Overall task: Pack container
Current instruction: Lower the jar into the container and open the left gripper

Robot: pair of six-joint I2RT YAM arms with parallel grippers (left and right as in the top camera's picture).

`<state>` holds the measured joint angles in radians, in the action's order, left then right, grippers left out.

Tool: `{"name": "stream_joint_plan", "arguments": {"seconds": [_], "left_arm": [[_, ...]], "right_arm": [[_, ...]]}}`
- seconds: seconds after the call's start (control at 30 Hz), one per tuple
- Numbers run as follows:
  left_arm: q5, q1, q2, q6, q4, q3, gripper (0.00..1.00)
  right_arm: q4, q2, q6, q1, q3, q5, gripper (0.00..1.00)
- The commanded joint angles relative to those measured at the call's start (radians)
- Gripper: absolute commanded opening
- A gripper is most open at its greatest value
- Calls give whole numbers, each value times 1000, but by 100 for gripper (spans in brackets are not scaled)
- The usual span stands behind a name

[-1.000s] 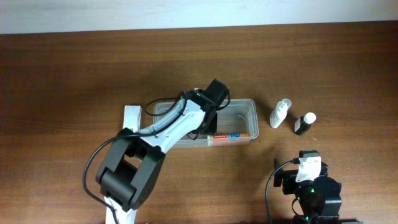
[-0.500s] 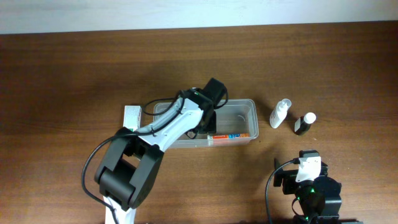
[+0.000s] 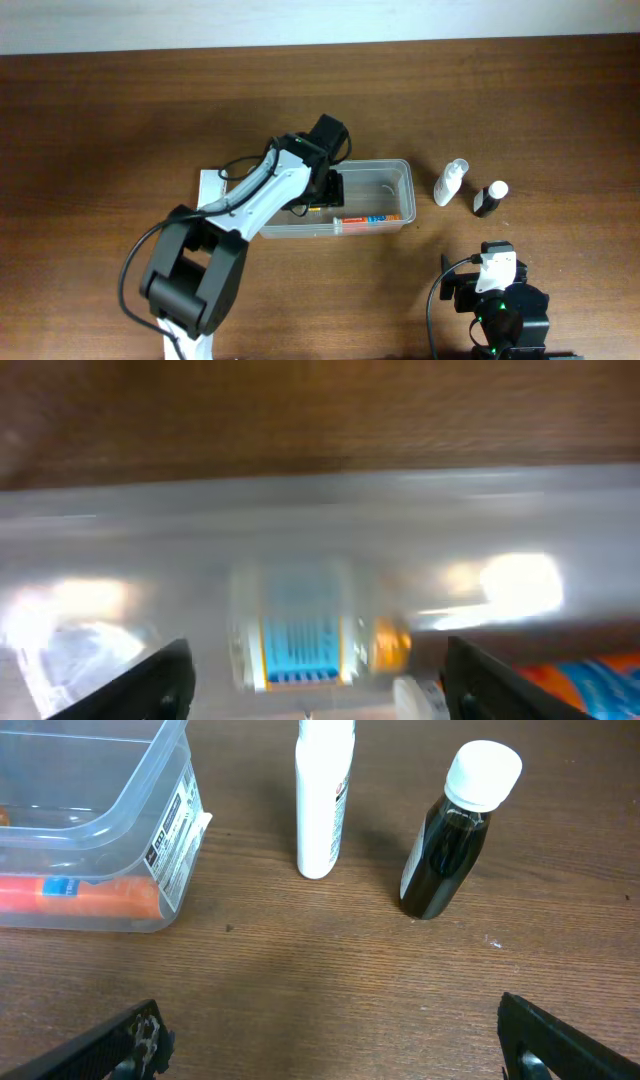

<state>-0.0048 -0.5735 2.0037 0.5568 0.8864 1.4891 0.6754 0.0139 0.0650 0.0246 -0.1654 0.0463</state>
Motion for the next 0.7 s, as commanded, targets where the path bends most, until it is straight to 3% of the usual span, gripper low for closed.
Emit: {"name": "stream_joint_plan", "arguments": {"seconds": [0.0, 0.07, 0.17, 0.3, 0.33, 0.5, 0.67], "left_arm": [[-9, 0, -77, -39, 19, 32, 80], [-10, -7, -90, -39, 51, 32, 79], [9, -23, -104, -38, 93, 32, 68], [145, -42, -108, -39, 106, 32, 69], [163, -53, -108, -39, 122, 32, 57], [166, -98, -108, -58, 122, 32, 26], [158, -144, -100, -85, 101, 32, 9]], "right_arm": [[-2, -7, 6, 3, 6, 5, 98], [-2, -7, 6, 3, 6, 6, 99], [-2, -7, 6, 3, 6, 6, 98], [-2, -7, 6, 3, 6, 6, 98], [-2, -7, 6, 3, 6, 5, 98], [-2, -7, 6, 3, 6, 5, 98], [-1, -7, 6, 3, 6, 5, 98]]}}
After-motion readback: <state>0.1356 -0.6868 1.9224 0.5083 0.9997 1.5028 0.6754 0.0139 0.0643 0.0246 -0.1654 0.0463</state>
